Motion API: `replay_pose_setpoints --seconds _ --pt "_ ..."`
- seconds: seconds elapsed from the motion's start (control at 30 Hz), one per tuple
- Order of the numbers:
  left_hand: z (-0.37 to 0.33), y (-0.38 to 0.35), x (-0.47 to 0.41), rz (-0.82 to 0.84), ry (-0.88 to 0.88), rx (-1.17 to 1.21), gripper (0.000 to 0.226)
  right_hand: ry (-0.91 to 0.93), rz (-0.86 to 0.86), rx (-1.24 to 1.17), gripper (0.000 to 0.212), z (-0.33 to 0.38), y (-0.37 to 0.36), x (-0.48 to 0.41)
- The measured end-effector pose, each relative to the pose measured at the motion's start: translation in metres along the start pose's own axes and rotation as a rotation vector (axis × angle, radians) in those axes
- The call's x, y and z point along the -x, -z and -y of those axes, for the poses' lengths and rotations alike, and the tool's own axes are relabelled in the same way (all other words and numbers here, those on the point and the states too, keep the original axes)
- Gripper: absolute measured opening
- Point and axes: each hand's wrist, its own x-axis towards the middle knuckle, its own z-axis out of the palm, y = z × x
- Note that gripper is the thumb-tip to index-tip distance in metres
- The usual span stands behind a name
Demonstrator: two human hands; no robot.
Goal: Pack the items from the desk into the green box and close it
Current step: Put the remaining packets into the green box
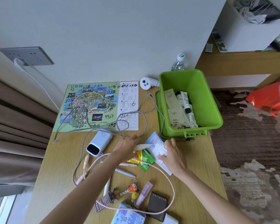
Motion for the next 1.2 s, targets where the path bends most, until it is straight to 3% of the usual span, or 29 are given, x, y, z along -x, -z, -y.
replay_pose_setpoints --seconds 0.17,0.33,0.6,0.8,0.97,1.2 --pt "-0.004 -0.007 0.006 0.027 0.036 0.092 0.042 0.07 -0.083 0.063 0.034 0.006 0.017 0.015" --pt "-0.008 -0.005 0.009 0.007 0.048 0.097 0.043 0.181 -0.18 0.108 0.026 0.016 0.043 0.026" --pt "-0.011 0.011 0.011 0.01 0.059 0.2 0.044 0.195 -0.388 0.068 0.033 0.035 0.098 0.026" --pt "-0.039 0.005 0.003 0.027 -0.043 0.059 0.047 0.096 -0.5 -0.108 0.034 0.026 0.146 0.006" --pt "-0.05 -0.009 -0.002 0.072 -0.097 -0.103 0.07 -0.031 -0.569 -0.311 0.028 0.006 0.173 -0.021" --pt "-0.048 -0.015 -0.004 0.036 -0.08 -0.204 0.059 -0.172 -0.483 -0.349 0.025 -0.006 0.171 -0.076"
